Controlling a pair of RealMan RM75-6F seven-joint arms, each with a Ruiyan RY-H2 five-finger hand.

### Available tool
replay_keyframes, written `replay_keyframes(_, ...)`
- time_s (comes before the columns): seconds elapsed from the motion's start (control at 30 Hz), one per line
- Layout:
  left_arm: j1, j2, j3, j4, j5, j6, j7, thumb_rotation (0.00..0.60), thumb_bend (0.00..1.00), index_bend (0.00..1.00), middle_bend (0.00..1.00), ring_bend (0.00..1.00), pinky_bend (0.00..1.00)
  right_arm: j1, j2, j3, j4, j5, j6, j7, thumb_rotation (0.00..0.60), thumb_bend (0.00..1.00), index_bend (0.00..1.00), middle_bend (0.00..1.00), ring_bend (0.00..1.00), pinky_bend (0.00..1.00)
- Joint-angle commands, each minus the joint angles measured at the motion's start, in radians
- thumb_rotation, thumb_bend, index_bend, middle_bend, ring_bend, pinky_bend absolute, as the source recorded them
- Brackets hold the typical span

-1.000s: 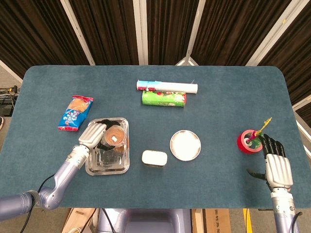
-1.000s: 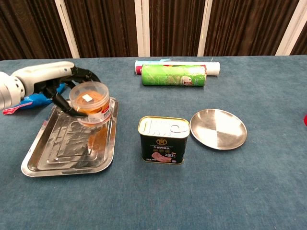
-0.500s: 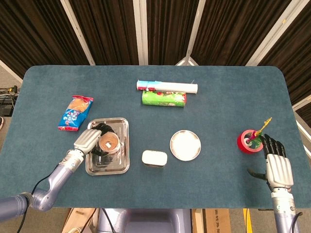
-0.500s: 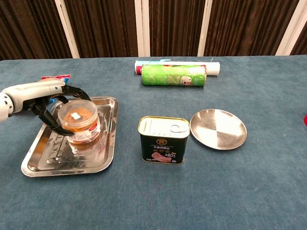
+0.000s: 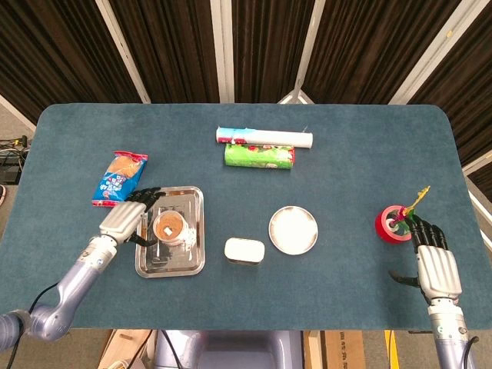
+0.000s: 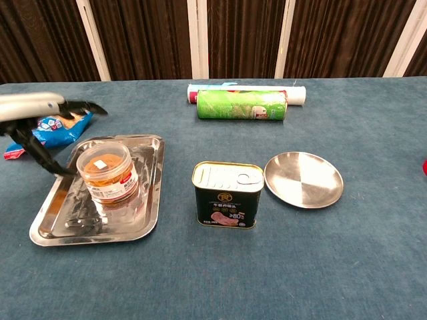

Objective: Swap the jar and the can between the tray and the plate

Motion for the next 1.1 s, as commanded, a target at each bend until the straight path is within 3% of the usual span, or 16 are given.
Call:
replay_keyframes(0.03, 0.148, 0.083, 0.01, -0.141, 0.134, 0.311, 0.033, 0.6, 0.0, 0.09, 0.0, 0.0, 0.05, 0.021, 0.018, -0.026, -0.013, -0.097, -0.027, 0.094, 0.6, 0.0, 0.0, 0.0, 0.0, 0.0)
replay_keyframes(0.23, 0.316, 0.111, 0.097, -0.159, 0.239, 0.549, 0.114, 0.6, 0.0, 0.1, 0.0, 0.0, 0.05, 0.114, 0.076, -0.034, -0.134, -0.201, -0.136, 0.109, 0.6, 0.0, 0.0, 0.0, 0.0, 0.0)
replay_keyframes(0.37, 0.39, 0.106, 0.131, -0.128, 0.3, 0.639, 0.095, 0.6, 0.0, 0.1, 0.0, 0.0, 0.04, 0.18, 0.088, -0.008, -0.29, -0.114, -0.235, -0.032, 0.6, 0.0, 0.0, 0.0, 0.01, 0.0)
replay_keyframes(0.53, 0.457, 0.099, 0.154, -0.095, 0.341, 0.708, 0.101, 0.6, 0.0, 0.1, 0.0, 0.0, 0.03, 0.282, 0.013, 0.026, -0.406, 0.04, -0.339, -0.216, 0.6, 0.0, 0.0, 0.0, 0.01, 0.0)
replay_keyframes(0.77, 0.496, 0.099, 0.146, -0.082, 0.365, 0.731, 0.073, 0.6, 0.01, 0.1, 0.0, 0.0, 0.03, 0.404, -0.184, 0.054, -0.384, 0.261, -0.358, -0.396, 0.6, 0.0, 0.0, 0.0, 0.01, 0.0)
replay_keyframes(1.1, 0.509, 0.119, 0.127, -0.078, 0.361, 0.693, 0.023, 0.6, 0.02, 0.11, 0.0, 0.0, 0.03, 0.517, -0.387, 0.091, -0.246, 0.422, -0.287, -0.532, 0.6, 0.0, 0.02, 0.08, 0.06, 0.0)
